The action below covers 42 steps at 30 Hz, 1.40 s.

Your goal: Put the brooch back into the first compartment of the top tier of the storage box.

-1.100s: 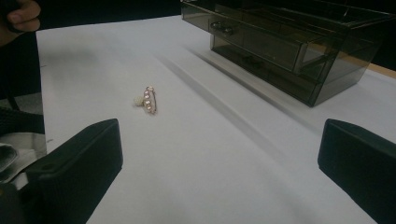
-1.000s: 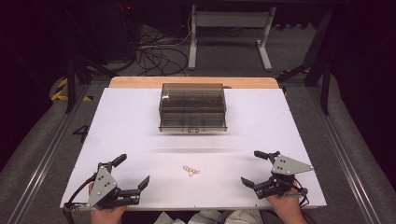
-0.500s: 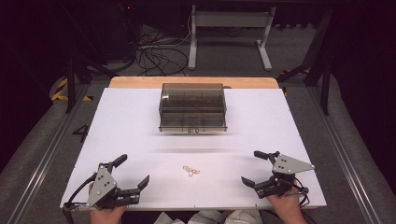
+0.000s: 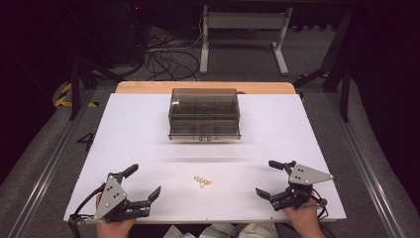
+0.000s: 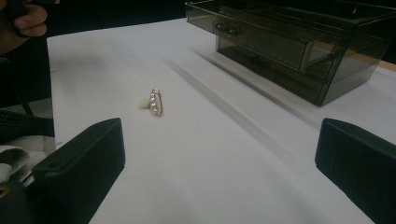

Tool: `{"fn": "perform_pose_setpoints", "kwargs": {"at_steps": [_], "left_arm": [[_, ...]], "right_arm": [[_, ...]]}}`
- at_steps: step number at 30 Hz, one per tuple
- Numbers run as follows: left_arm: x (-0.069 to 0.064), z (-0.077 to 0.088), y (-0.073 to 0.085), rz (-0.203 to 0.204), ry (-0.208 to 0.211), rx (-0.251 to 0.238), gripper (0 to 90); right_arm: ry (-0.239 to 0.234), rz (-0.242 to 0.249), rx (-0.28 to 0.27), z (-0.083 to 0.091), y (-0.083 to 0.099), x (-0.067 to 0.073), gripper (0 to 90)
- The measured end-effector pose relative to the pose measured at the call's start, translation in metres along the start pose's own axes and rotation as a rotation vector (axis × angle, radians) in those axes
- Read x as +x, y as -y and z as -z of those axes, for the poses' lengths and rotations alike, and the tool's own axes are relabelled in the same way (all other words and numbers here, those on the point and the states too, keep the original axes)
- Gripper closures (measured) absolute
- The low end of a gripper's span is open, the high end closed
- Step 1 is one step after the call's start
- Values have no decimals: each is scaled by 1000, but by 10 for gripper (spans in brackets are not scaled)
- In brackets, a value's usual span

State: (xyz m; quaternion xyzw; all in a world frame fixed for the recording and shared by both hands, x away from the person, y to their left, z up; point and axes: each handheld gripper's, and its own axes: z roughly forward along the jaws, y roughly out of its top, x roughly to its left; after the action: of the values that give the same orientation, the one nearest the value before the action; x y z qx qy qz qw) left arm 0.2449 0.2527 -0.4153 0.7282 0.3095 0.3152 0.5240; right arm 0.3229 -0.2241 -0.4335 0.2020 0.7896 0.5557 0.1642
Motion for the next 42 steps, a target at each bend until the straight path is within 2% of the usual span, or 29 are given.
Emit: {"fn": "perform_pose_setpoints", "kwargs": {"at_steps": [8,14,21,25,39,42], "left_arm": [[1,-5,-7,-3,17,11,97],[1,-13,-15,10,53,26,97],[1,-21,-22,19,77,33,97],[-2,-30,-28,-7,85,44,100],[-6,-50,-39,-10,134,61,106],[-8,-58,-43,-4,162,71,108]], "right_arm": [[-2,-3,0,0,0,0,21],[-7,-6,4,-1,0,0,21],[-11,-6,7,-2,0,0,21],[-11,-8,7,-2,1,-1,21],[-14,-10,8,-3,1,-1,21],[-15,-9,9,-3,1,-1,21]]}}
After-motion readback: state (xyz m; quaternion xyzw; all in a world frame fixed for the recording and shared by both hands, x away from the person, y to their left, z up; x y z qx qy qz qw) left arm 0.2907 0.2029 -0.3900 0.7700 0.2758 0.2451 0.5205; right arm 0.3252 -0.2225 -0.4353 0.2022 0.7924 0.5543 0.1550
